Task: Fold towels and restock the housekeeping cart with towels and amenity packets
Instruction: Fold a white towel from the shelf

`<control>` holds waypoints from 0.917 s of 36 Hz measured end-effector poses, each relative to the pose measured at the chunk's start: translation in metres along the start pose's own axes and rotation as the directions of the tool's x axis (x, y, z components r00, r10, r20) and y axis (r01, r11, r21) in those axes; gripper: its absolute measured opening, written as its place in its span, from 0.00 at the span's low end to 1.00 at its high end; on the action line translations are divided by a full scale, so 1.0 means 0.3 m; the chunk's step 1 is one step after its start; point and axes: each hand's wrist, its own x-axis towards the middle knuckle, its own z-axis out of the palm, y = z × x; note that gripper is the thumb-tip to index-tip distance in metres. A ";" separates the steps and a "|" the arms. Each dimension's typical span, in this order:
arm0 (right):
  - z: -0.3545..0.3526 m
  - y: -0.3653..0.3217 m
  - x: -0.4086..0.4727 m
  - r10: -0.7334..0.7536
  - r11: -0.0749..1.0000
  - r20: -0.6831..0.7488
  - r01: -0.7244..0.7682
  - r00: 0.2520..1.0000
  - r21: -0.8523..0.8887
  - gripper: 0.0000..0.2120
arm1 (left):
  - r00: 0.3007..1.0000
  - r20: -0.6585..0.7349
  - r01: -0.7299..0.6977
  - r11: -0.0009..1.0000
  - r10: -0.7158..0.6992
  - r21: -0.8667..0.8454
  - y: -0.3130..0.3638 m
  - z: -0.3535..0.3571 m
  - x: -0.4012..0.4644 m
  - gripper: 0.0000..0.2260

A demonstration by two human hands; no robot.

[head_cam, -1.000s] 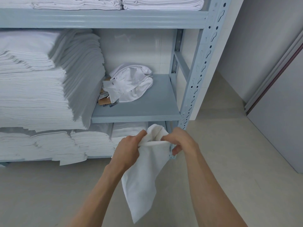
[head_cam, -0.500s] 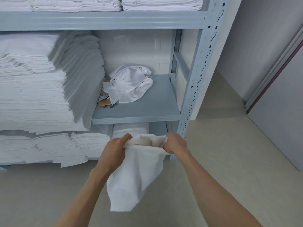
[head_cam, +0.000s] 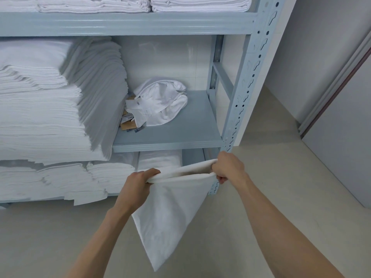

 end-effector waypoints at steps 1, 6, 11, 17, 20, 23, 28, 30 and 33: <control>0.004 0.007 0.002 0.013 0.998 0.014 -0.014 1.000 0.068 0.10 | 1.000 -0.003 -0.009 1.000 0.009 0.001 0.001 -0.003 0.006 0.21; 0.018 0.044 0.000 0.040 0.966 0.052 -0.051 0.998 0.253 0.16 | 0.997 -0.051 -0.048 0.998 0.050 0.040 0.022 -0.019 0.030 0.21; 0.029 0.057 -0.013 0.064 0.980 0.095 -0.080 0.993 0.183 0.15 | 0.996 -0.046 -0.078 0.997 0.078 0.006 0.026 -0.005 0.026 0.21; 0.011 0.010 -0.049 -0.233 0.971 0.114 0.238 0.966 -0.031 0.24 | 0.997 -0.026 -0.075 0.997 0.075 -0.014 0.023 -0.009 0.053 0.19; 0.053 -0.084 -0.104 -0.447 0.890 0.143 0.455 0.883 -0.024 0.40 | 0.990 -0.042 -0.138 0.990 0.137 -0.008 0.060 -0.024 0.072 0.18; 0.154 -0.187 -0.144 -0.579 0.784 0.089 0.583 0.810 -0.213 0.41 | 0.975 -0.060 -0.215 0.977 0.214 -0.015 0.095 -0.046 0.087 0.21; 0.195 -0.254 -0.134 -0.659 0.752 -0.261 0.622 0.705 -0.217 0.10 | 0.978 -0.107 -0.180 0.984 0.178 -0.001 0.075 -0.098 0.088 0.11; 0.182 -0.257 -0.131 -0.661 0.750 -0.256 0.628 0.705 -0.206 0.09 | 0.977 -0.175 -0.121 0.992 0.124 0.029 0.058 -0.114 0.085 0.05; 0.150 -0.276 -0.138 -0.660 0.748 -0.295 0.640 0.691 -0.176 0.09 | 0.943 -0.321 0.085 0.996 -0.093 -0.041 0.005 -0.147 0.068 0.16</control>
